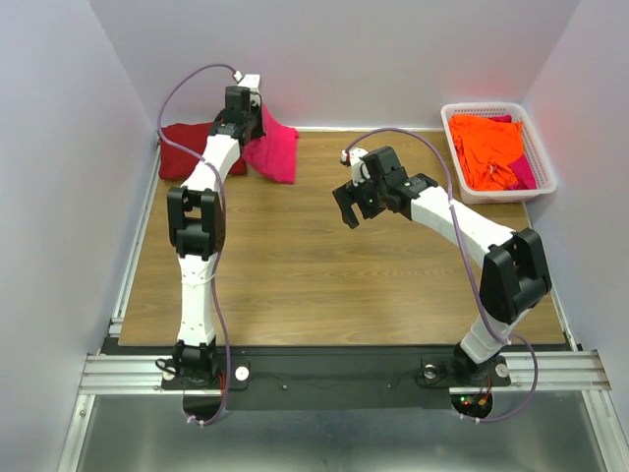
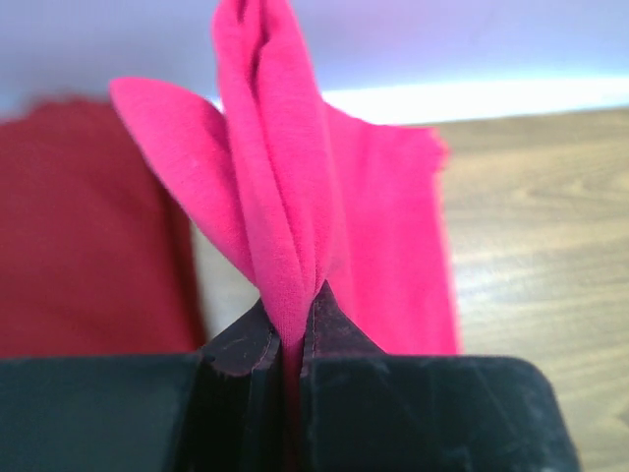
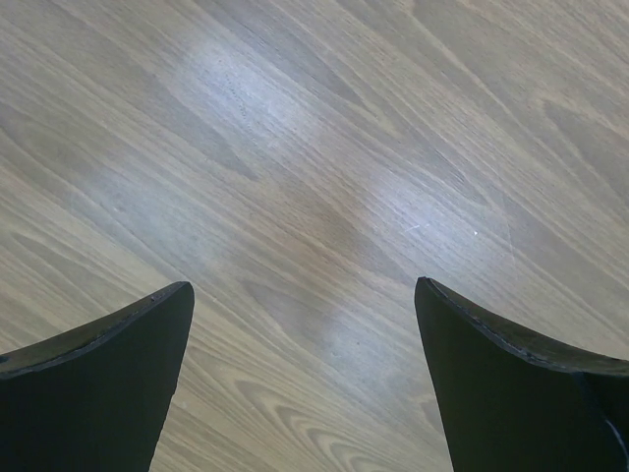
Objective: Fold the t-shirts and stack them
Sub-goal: Neatly place the folded tshirt to the corner
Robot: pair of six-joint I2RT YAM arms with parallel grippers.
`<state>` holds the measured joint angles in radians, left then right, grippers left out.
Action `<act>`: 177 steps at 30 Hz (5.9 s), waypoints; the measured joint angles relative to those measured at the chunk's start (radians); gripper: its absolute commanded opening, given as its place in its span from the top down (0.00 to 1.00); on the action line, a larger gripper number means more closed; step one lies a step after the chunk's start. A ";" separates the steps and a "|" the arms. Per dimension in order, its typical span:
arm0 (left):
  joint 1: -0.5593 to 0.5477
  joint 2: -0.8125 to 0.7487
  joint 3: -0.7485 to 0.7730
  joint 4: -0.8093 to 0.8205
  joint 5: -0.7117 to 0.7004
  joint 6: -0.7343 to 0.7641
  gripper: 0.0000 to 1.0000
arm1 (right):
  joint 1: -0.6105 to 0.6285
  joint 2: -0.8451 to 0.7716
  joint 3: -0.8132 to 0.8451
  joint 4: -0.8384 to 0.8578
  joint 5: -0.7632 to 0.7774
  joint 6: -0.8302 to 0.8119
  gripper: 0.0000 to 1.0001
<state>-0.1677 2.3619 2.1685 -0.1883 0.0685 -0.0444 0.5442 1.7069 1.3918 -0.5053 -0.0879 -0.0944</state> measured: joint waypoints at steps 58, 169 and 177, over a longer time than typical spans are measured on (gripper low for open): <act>0.192 -0.117 0.092 -0.060 0.110 0.264 1.00 | 0.000 0.049 0.008 -0.017 -0.053 -0.006 0.00; 0.117 -0.705 -0.428 -0.226 0.113 0.367 0.01 | -0.270 -0.277 -0.052 -0.071 -0.068 0.065 0.00; -0.031 -0.890 -0.851 -0.197 0.209 0.312 0.01 | -0.271 -0.314 -0.251 -0.055 -0.144 0.118 0.00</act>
<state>-0.1982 1.4715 1.3174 -0.3855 0.2771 0.2680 0.2733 1.3926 1.1408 -0.5606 -0.2317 0.0235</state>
